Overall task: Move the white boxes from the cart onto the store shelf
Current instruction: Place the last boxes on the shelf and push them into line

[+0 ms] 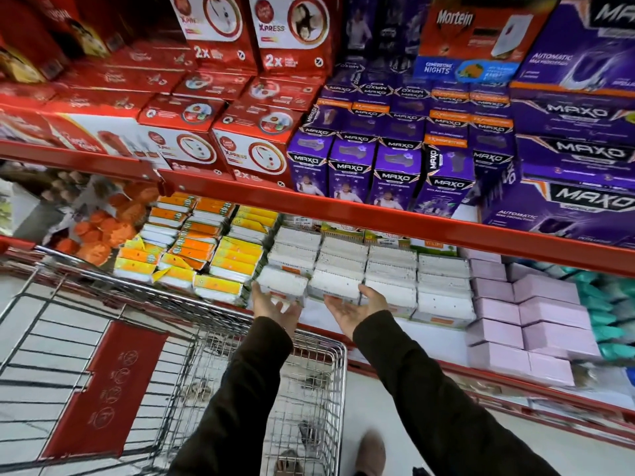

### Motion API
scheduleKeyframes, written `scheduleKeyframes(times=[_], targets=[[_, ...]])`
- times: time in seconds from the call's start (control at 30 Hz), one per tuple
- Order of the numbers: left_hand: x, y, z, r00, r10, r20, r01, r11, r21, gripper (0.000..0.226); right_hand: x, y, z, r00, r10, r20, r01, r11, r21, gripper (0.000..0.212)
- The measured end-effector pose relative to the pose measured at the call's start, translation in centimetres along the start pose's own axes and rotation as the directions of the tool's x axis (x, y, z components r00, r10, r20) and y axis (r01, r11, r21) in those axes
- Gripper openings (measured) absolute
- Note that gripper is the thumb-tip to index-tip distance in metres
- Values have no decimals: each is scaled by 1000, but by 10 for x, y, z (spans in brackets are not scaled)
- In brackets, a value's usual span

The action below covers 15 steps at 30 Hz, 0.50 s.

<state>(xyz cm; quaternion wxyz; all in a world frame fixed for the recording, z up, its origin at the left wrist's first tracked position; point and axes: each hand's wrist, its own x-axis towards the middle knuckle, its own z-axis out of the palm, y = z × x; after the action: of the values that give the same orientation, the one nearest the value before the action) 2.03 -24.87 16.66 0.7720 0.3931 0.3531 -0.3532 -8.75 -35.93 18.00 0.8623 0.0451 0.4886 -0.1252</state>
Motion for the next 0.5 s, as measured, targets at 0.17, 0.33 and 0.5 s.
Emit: scheduleKeyframes(times=[0.17, 0.33, 0.5], targets=[[10, 5, 14, 999, -12, 31, 9, 995, 100, 73, 3, 3, 5, 1000, -14, -10, 14, 1000, 27, 58], [11, 8, 15, 997, -40, 72, 22, 970, 242, 81, -2, 1, 3, 1000, -19, -5, 19, 998, -66, 54], [-6, 1, 17, 958, 284, 32, -211, 626, 751, 86, -21, -3, 1, 972, -235, 15, 179, 696, -696, 37]])
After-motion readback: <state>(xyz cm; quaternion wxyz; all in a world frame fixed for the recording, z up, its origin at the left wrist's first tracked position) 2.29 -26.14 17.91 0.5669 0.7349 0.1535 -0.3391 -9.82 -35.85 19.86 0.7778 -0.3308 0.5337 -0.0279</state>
